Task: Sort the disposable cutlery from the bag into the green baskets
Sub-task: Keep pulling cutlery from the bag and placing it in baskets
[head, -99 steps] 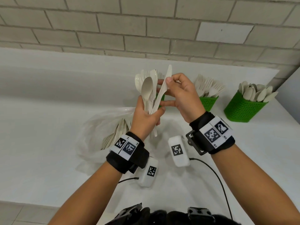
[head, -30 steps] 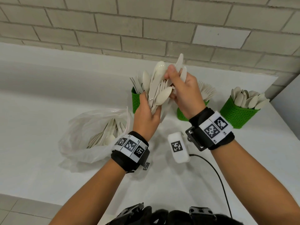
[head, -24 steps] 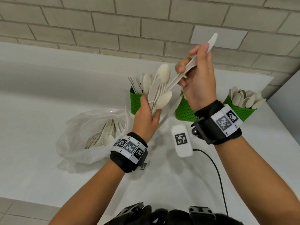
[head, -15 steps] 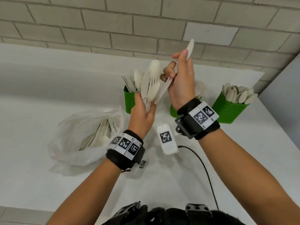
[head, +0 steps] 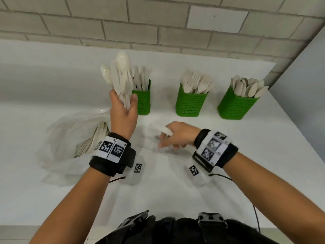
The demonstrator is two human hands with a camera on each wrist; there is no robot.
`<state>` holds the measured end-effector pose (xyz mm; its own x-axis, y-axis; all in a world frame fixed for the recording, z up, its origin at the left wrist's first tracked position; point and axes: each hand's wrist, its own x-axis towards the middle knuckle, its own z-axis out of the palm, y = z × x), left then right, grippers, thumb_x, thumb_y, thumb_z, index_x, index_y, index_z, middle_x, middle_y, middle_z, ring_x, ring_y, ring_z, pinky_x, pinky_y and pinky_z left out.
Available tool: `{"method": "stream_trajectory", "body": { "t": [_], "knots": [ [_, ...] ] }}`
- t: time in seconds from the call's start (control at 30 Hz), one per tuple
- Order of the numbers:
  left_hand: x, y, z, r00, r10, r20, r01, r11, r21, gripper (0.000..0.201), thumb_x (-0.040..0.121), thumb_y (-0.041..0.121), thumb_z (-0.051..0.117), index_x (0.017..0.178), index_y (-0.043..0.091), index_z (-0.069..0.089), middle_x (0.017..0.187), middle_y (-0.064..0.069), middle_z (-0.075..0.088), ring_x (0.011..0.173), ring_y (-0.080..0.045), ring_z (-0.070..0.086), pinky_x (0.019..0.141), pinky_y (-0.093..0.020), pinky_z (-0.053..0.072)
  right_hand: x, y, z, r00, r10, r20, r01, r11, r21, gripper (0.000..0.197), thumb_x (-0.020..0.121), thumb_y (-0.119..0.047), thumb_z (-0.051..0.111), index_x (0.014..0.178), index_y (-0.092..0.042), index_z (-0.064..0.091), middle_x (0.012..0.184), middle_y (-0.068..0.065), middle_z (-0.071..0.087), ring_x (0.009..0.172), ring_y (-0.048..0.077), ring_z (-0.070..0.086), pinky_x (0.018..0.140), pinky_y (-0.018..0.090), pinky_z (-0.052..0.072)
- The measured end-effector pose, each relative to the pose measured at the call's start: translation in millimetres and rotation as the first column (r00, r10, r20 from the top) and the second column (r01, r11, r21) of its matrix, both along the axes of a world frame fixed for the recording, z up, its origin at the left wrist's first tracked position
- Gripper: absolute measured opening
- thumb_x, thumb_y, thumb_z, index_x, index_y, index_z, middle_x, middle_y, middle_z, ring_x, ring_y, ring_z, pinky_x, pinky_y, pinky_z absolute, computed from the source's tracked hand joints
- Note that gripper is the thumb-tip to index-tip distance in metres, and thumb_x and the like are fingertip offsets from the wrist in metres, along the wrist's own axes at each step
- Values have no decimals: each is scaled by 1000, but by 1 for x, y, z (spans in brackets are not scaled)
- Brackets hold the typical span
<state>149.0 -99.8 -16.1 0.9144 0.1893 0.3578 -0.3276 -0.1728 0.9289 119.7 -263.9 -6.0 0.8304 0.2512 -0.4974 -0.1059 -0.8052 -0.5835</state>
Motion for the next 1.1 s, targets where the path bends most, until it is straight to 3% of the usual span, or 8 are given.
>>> {"method": "stream_trajectory", "body": {
  "t": [0.1, 0.2, 0.37, 0.57, 0.67, 0.87, 1.0, 1.1],
  "knots": [
    [0, 6, 0, 1000, -5, -10, 5, 1000, 12, 35, 94, 20, 50, 122, 6, 37, 108, -23, 60, 86, -44, 58, 70, -34, 45, -4, 25, -14, 987, 153, 54, -139, 968, -210, 44, 77, -23, 75, 112, -4, 58, 95, 8, 63, 74, 23, 58, 53, 20, 43],
    [-2, 8, -1, 998, -27, -50, 28, 999, 30, 33, 92, 24, 52, 119, 9, 40, 82, -6, 58, 61, -23, 51, 63, -32, 41, -5, 36, -23, 964, 244, 106, -193, 916, -352, 25, 78, -12, 68, 103, -9, 63, 109, 11, 64, 96, 29, 60, 74, 30, 48],
    [-6, 13, -1, 996, -54, -69, 56, 998, 27, 23, 93, 21, 53, 111, 18, 38, 76, 8, 50, 58, -13, 47, 59, -31, 40, -11, 23, -15, 947, 302, 112, -234, 884, -404, 29, 83, -3, 49, 99, -20, 68, 103, 2, 59, 89, 23, 54, 71, 29, 40],
    [-4, 12, 1, 993, -99, -70, 101, 994, 30, 25, 93, 20, 52, 114, 13, 40, 77, 6, 50, 59, -14, 46, 58, -30, 40, -16, 12, -21, 984, 131, 122, -85, 942, -326, 40, 80, -34, 70, 108, -11, 53, 100, 7, 56, 91, 26, 55, 75, 32, 45],
    [-6, 6, 4, 988, -125, -86, 130, 990, 52, 32, 94, 19, 52, 121, 8, 39, 80, 7, 50, 61, -12, 47, 58, -24, 40, -13, 19, -27, 994, 86, 74, -53, 927, -371, 49, 78, -28, 73, 114, -5, 49, 110, 12, 56, 92, 26, 54, 74, 32, 45],
    [-14, 2, 9, 993, -108, -43, 115, 969, 219, 38, 94, 18, 52, 125, 2, 37, 99, 0, 54, 81, -19, 53, 62, -18, 36, -9, 17, -27, 999, 51, 0, -47, 911, -410, 29, 90, -22, 54, 113, -6, 49, 115, 13, 54, 92, 25, 51, 73, 28, 38],
    [-18, 3, 9, 995, -102, 1, 97, 945, 311, 38, 93, 16, 52, 125, 0, 37, 104, -5, 56, 88, -25, 56, 65, -17, 35, -8, -6, -1, 984, -156, 81, 162, 984, -70, 18, 94, -11, 40, 77, -12, 45, 81, 4, 47, 72, 19, 44, 61, 27, 34],
    [-20, 2, 7, 996, -85, 18, 72, 921, 384, 41, 93, 13, 52, 128, -1, 36, 114, -17, 59, 97, -35, 59, 71, -29, 41, -4, -13, 38, 865, -489, 112, 379, 783, 493, 25, 84, 7, 40, 70, -13, 37, 67, 5, 40, 58, 19, 44, 54, 29, 35]
  ]
}}
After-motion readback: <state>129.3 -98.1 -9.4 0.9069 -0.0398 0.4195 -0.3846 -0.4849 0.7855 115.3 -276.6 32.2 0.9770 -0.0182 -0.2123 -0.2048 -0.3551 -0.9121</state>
